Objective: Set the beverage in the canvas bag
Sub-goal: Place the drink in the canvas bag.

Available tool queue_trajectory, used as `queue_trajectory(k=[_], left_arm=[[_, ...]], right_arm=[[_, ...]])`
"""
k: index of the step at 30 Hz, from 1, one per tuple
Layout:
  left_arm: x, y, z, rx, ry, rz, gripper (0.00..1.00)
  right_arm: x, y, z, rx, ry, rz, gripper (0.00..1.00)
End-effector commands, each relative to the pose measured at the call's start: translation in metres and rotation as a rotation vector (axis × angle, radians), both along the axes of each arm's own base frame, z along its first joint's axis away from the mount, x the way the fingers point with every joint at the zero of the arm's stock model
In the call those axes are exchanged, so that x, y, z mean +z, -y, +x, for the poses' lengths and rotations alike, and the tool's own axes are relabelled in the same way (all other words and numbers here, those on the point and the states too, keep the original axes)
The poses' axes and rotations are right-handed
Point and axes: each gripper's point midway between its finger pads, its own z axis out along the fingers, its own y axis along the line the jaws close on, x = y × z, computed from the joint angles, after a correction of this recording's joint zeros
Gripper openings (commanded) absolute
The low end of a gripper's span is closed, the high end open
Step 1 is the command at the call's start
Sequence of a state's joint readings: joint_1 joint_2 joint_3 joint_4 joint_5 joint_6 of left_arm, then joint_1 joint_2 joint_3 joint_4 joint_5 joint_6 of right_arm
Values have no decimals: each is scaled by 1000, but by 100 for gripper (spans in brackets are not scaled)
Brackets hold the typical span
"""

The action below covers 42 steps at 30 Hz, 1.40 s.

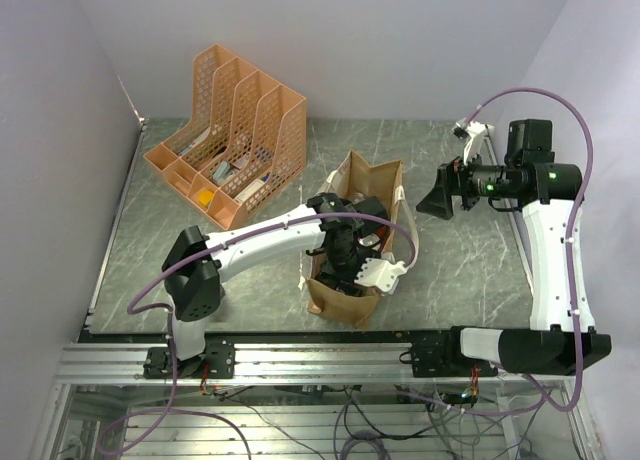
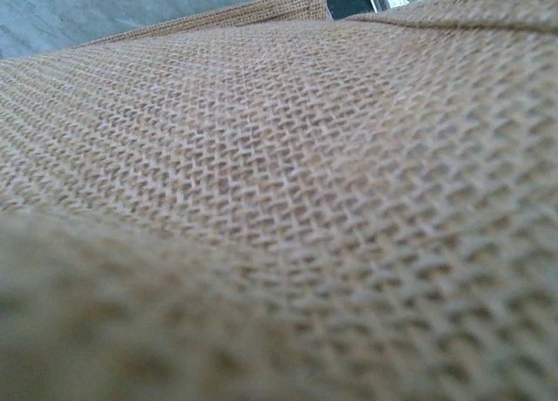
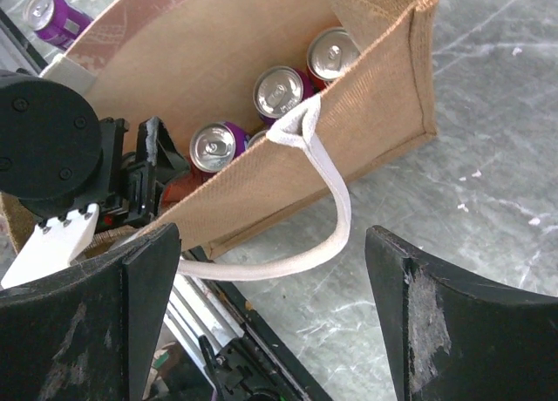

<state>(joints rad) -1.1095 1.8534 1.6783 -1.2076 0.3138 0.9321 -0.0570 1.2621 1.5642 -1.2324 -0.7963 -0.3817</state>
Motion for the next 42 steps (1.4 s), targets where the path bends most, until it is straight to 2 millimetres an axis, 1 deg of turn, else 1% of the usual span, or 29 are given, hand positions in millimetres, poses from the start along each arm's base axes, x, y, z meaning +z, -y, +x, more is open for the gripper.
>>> queue_trajectory(k=[1,2,5,7,9,13,18,20,22,24,26,27,28,30,36,38,42], left_arm=[[0,-28,-17,-16,-49,127,13],[-2,-26,-14,5,-40,116,13],[-5,-10,-5,98,4,41,15],[-8,-3,0,123,25,8,16],[-12,-3,0,118,23,4,17],[-18,-11,-2,101,23,36,18],[-10,-5,-2,121,12,15,18],[-7,-1,-3,127,2,8,18],[-4,1,-4,130,-7,-2,17],[1,2,-5,126,-10,-16,17],[7,4,-5,115,-16,-36,16],[9,5,-6,104,-20,-45,16],[11,5,-6,99,-21,-52,15],[15,4,-3,87,-14,-66,14],[33,-4,6,50,-26,-90,8],[34,-10,8,21,-19,-64,7],[28,-24,8,-33,-19,15,7]], right_arm=[[12,-14,2,56,13,36,86],[10,-18,1,65,3,42,86],[4,-28,3,78,-32,56,85],[1,-34,6,72,-55,63,85],[-4,-38,10,62,-84,67,85],[-23,-40,22,15,-144,21,84],[-46,-37,33,-45,-191,-27,83],[-53,-37,37,-56,-199,-47,80],[-56,-37,39,-53,-202,-57,72],[-55,-37,42,-50,-196,-60,62],[-49,-38,46,-42,-172,-62,49],[-46,-37,49,-41,-162,-64,40],[-42,-37,52,-42,-145,-71,28],[-36,-34,56,-51,-119,-82,0],[-16,-29,56,-41,-45,-112,0],[-14,-28,55,-32,-37,-117,0],[-10,-28,53,-18,-35,-112,0]])
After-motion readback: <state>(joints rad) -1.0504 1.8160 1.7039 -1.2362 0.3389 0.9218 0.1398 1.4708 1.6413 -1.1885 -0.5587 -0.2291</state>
